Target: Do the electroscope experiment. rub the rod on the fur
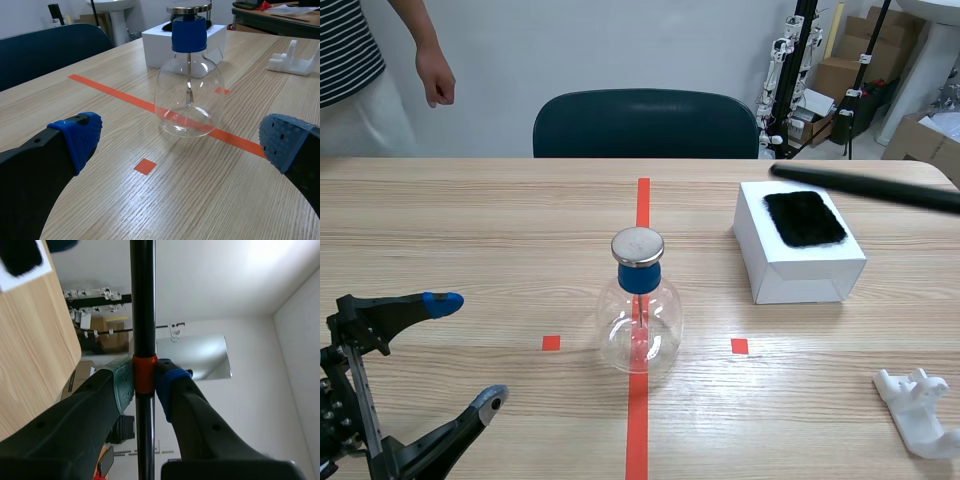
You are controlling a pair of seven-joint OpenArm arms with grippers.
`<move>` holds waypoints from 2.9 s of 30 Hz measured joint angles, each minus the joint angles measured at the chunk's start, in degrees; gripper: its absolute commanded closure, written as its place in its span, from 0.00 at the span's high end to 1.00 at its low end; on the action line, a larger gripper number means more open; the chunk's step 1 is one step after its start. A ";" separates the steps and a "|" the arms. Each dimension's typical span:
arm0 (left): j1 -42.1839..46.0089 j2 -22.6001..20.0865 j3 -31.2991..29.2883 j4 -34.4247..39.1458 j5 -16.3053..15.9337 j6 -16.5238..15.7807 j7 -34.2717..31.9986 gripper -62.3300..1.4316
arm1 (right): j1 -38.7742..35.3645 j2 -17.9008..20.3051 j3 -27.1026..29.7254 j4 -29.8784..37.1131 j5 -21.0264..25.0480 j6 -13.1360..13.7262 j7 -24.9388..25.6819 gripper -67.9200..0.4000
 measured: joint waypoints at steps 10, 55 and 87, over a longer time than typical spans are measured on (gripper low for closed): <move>0.00 -0.02 0.00 0.00 0.04 0.00 0.00 1.00 | 9.03 5.11 8.24 -8.61 4.90 5.46 -2.93 0.01; 0.00 -0.02 0.00 0.00 0.15 0.00 0.00 1.00 | 55.89 15.19 -23.39 -46.05 -18.12 16.41 -25.05 0.01; 0.00 -0.02 0.00 0.00 0.15 0.00 0.00 1.00 | 59.21 12.33 -24.52 -46.58 -23.89 23.04 -24.35 0.01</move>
